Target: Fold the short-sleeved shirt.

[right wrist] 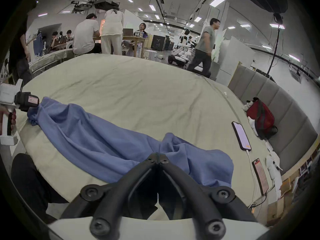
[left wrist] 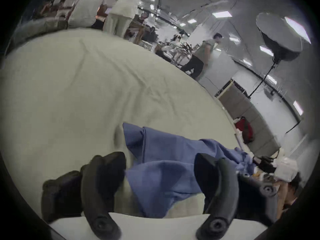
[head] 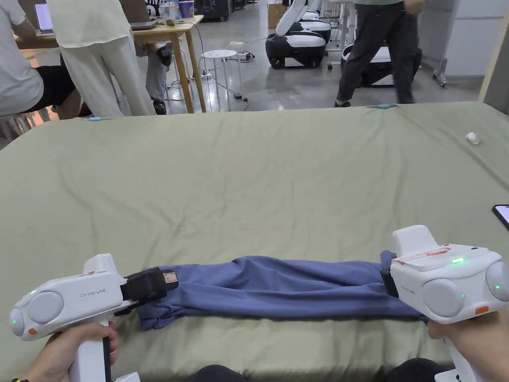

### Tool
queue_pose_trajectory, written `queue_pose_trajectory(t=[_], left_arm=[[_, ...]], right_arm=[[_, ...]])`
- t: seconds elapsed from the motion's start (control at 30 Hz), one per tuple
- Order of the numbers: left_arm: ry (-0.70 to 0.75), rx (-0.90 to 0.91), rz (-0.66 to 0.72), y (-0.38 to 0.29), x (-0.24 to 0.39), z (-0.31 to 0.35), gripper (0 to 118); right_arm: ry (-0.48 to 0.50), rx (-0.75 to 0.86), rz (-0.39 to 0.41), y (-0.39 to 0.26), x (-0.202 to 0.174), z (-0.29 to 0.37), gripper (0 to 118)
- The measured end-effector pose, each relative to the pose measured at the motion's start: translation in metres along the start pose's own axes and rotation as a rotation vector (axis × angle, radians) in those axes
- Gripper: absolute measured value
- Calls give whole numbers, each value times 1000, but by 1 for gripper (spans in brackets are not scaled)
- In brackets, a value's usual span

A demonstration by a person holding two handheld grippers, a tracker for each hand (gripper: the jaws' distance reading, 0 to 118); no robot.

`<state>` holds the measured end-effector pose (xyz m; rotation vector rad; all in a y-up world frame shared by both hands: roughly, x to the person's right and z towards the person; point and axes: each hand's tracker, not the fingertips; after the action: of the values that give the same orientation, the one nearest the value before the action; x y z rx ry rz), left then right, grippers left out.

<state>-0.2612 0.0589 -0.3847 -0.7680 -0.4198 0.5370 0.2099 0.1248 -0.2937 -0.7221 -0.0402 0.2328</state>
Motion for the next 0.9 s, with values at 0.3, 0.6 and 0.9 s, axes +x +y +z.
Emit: queue_pose_trajectory(t=[0.3, 0.6, 0.9], left_arm=[[110, 8, -190, -21, 29, -14, 51], [-28, -23, -226, -22, 31, 1, 8], [46, 5, -191, -15, 25, -3, 8]], right_arm=[[9, -10, 3, 3, -9, -5, 0], [25, -28, 14, 1, -20, -13, 0], [16, -10, 1, 6, -15, -2, 0]])
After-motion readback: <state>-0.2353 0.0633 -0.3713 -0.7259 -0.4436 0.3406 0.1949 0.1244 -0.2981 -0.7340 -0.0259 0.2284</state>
